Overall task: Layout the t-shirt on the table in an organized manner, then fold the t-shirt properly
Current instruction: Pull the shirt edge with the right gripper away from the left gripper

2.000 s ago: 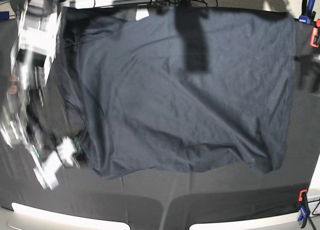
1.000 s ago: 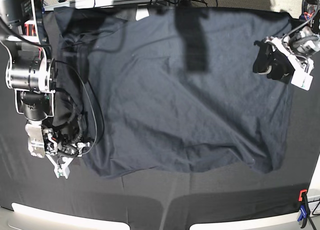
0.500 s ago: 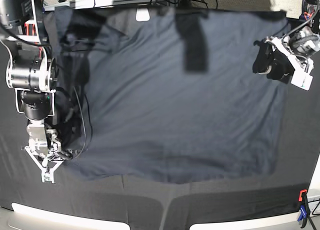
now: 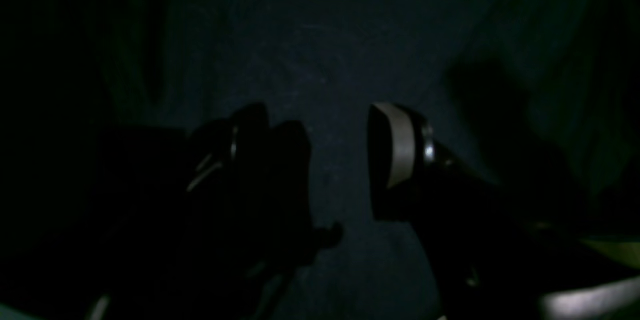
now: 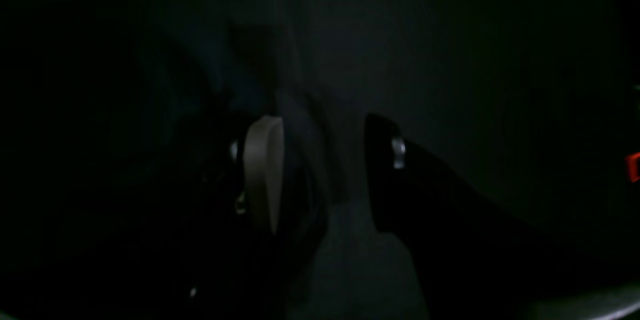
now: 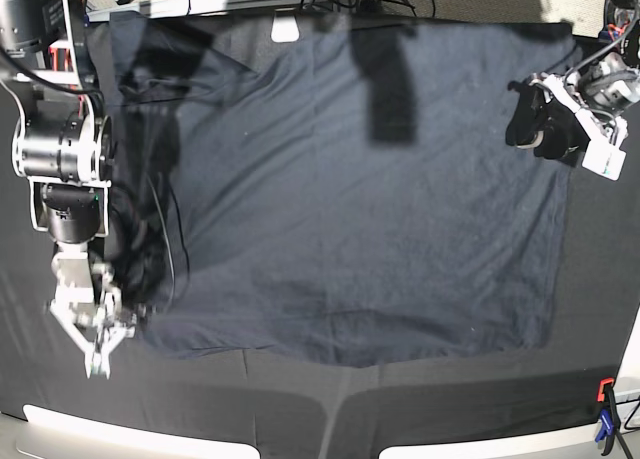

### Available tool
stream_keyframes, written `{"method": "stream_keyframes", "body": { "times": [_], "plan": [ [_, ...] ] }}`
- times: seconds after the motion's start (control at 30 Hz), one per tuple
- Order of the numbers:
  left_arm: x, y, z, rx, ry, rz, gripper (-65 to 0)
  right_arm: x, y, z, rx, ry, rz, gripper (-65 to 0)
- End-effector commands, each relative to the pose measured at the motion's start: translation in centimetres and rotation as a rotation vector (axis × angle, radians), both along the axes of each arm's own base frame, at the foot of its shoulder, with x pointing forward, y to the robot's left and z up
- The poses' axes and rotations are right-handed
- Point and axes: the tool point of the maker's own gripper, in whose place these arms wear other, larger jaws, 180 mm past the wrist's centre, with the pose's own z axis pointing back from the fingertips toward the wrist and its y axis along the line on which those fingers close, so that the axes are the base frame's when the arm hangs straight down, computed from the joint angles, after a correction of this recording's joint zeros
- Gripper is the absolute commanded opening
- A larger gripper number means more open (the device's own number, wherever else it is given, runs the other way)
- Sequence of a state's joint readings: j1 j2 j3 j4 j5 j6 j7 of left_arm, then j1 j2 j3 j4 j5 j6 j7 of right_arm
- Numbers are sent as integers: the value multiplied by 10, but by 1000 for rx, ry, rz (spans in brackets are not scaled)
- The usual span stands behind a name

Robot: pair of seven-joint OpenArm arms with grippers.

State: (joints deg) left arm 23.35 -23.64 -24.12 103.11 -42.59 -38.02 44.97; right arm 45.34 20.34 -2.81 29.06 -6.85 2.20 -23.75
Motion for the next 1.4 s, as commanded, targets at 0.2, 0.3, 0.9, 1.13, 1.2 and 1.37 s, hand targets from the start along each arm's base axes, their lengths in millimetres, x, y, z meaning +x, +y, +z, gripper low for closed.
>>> {"method": "stream_keyframes", "body": {
  "times": [0.2,0.3,0.9,1.13,1.2,1.37],
  "plan": [
    [5,2,12,-4,-44,-5,-358,17,20,73,-5,-139,177,-389],
    [4,2,11,-6,-41,-4,-358,-4,40,75,-12,-134,257,-389],
    [3,2,10,-7,-40,-4,-358,-259,140,48,-60,56,594,-389],
    [3,2,10,-6,-39,-4,-358,-354,135,36,167,232,522,-389],
    [3,2,10,-6,-39,-4,-358,-376,118,26,182,282,433,-389],
    [3,2,10,-7,-40,-3,-358,-407,76,7,223,306,276,-389]
  ]
}}
